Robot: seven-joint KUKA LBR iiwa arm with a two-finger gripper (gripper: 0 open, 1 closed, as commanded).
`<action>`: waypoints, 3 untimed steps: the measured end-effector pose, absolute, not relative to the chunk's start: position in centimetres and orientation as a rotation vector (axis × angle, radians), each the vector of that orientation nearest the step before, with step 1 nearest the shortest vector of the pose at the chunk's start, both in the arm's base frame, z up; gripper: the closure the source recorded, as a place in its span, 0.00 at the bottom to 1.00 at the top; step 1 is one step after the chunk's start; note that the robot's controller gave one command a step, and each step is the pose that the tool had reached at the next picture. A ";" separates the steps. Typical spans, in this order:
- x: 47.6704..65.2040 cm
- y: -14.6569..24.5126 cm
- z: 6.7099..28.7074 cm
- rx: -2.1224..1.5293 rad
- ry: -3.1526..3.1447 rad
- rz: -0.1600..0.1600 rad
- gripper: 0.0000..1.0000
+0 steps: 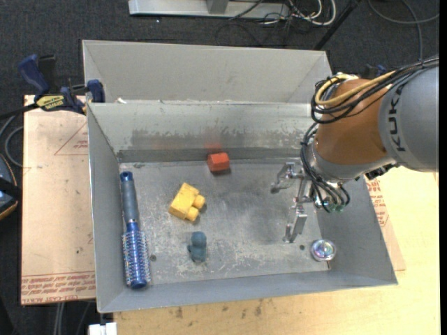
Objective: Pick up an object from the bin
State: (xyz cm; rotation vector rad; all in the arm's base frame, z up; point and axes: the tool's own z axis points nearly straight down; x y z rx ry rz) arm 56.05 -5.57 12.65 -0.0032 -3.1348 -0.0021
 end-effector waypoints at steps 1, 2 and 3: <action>50.7 -10.7 7.4 0.654 -3.090 0.001 0.00; 51.6 -15.2 10.1 0.786 -3.047 0.003 0.00; 51.4 -14.5 10.0 1.063 -2.954 -0.027 0.00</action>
Offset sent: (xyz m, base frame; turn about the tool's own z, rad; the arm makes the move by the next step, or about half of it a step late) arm -0.0585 -0.0524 -0.0565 -0.4228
